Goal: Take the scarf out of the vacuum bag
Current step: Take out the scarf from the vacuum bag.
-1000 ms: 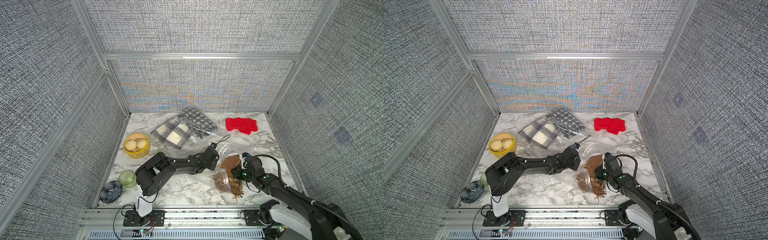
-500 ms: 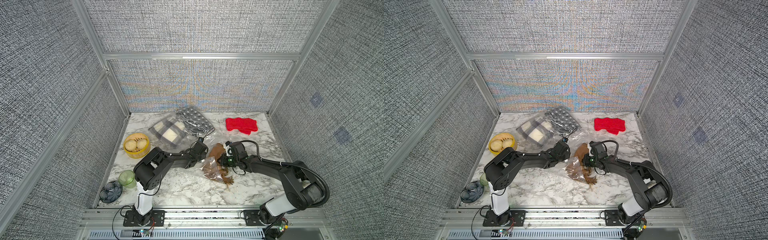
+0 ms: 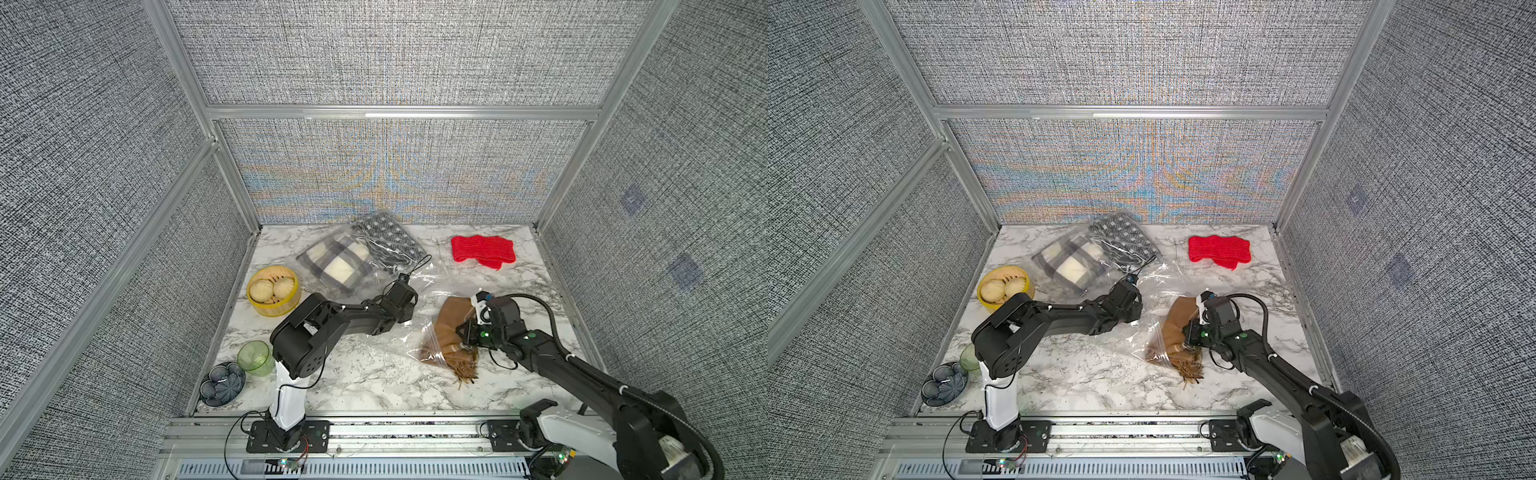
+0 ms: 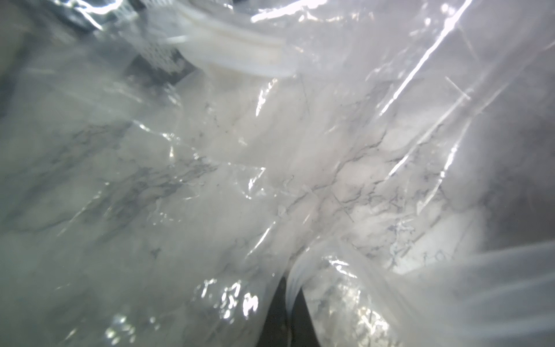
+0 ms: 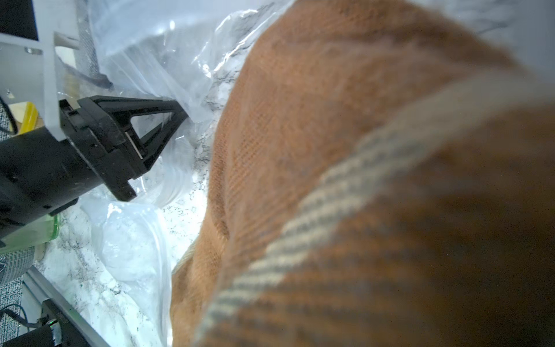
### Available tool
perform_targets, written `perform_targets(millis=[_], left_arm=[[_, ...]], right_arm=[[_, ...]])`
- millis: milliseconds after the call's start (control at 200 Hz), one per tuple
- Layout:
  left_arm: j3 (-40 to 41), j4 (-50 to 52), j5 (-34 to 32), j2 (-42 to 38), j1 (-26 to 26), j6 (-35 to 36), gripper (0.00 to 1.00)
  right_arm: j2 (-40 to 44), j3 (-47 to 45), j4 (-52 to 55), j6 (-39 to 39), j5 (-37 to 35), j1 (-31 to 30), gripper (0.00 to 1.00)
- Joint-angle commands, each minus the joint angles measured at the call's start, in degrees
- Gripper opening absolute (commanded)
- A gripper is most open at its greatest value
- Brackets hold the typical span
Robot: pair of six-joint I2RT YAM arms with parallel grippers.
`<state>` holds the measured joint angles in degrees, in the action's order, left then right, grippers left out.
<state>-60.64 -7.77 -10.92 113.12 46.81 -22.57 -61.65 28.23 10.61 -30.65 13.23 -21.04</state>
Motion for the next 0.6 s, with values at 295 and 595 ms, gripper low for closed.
perform_targets(millis=[295, 595], left_arm=[[-1.3, 4.1, -1.7, 0.2, -0.1, -0.5, 0.0], [-2.5, 5.5, -1.6, 0.5, -0.2, 0.4, 0.0]], right_arm=[[16.3, -1.5, 10.7, -2.4, -4.5, 5.3, 0.0], [21.7, -4.5, 8.6, -3.0, 1.3, 21.3, 0.0]])
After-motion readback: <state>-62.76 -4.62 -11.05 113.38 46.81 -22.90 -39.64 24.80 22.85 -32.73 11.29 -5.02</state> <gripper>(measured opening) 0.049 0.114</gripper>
